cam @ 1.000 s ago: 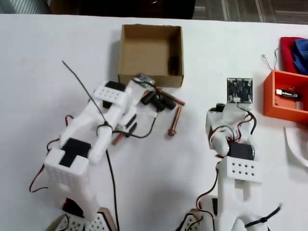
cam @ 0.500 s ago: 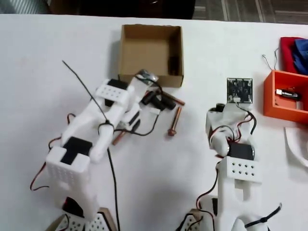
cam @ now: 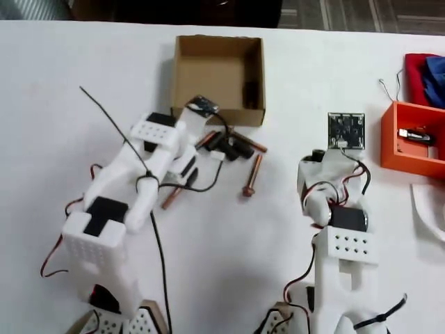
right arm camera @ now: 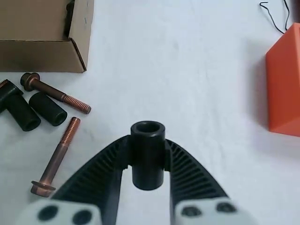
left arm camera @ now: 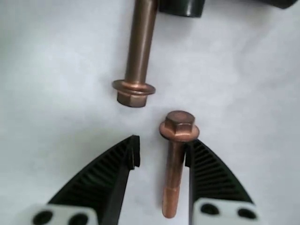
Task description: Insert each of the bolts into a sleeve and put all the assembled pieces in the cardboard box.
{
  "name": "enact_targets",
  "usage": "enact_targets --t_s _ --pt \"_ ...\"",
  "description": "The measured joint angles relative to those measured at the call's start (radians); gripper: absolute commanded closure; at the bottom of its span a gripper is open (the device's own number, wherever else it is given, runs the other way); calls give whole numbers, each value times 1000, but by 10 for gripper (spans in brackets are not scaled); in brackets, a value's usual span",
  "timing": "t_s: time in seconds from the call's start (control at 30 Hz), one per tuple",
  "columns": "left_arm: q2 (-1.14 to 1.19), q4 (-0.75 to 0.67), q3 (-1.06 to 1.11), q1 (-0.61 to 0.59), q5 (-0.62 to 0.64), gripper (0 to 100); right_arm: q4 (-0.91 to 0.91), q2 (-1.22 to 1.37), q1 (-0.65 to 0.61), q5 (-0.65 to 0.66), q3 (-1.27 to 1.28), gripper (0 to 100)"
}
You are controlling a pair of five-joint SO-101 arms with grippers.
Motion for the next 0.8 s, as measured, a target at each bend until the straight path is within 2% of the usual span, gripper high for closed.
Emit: enact_targets --t_s 0.27,0.43,0.8 --pt "0 9 0 3 3 830 0 0 0 0 0 977" --pt "9 15 -5 20 3 976 0 0 0 0 0 977" --pt "77 34 -52 31 3 976 0 0 0 0 0 977"
